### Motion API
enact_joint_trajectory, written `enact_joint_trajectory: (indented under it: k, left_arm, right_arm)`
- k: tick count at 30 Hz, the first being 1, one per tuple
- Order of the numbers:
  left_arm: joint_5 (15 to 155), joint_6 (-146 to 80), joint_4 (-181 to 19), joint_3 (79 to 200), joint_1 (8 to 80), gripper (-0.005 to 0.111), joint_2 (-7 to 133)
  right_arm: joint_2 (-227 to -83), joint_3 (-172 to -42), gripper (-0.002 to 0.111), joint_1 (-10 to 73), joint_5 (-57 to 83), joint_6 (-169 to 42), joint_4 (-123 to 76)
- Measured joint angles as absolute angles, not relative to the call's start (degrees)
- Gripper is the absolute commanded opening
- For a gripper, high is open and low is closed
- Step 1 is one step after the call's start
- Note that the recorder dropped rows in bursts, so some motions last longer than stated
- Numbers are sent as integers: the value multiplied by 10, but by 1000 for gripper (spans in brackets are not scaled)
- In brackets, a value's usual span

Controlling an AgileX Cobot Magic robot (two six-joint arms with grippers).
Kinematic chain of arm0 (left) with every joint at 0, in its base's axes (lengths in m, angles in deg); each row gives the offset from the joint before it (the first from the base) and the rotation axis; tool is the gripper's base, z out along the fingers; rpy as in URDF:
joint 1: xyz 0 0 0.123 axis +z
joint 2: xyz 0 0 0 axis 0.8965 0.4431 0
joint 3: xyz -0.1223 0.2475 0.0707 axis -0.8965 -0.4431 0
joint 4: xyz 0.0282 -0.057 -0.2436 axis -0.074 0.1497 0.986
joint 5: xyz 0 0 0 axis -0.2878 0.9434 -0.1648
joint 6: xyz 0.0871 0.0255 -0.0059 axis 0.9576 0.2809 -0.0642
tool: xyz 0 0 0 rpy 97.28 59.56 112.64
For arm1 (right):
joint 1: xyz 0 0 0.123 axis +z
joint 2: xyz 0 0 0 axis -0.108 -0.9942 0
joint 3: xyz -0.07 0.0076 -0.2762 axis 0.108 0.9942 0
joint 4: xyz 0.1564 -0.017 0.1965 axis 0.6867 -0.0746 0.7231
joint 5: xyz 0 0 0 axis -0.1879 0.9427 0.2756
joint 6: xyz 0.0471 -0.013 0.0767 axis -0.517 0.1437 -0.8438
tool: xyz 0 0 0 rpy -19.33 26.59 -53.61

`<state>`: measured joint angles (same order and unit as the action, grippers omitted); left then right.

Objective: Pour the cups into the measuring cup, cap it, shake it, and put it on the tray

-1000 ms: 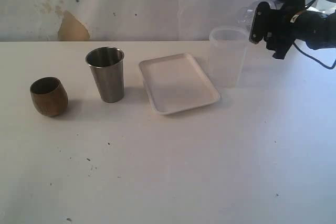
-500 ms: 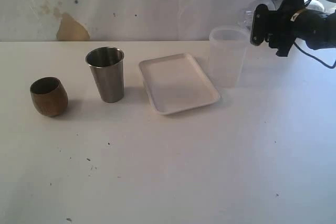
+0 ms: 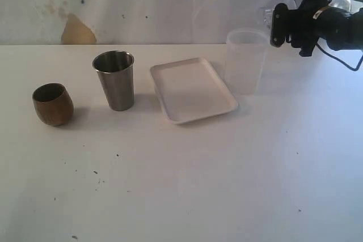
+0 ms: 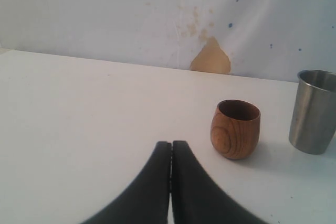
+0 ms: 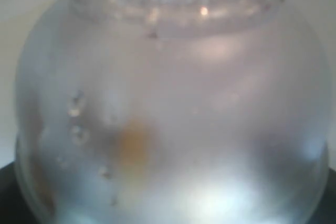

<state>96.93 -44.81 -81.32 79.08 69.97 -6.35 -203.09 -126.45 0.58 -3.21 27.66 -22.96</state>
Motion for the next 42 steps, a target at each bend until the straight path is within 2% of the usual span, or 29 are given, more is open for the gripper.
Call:
enact_joint_trajectory:
  k: [42]
  left_arm:
    - [969, -448, -813, 791, 700, 1, -64]
  right_arm:
    - [-2064, -1283, 0, 6, -84, 372, -223]
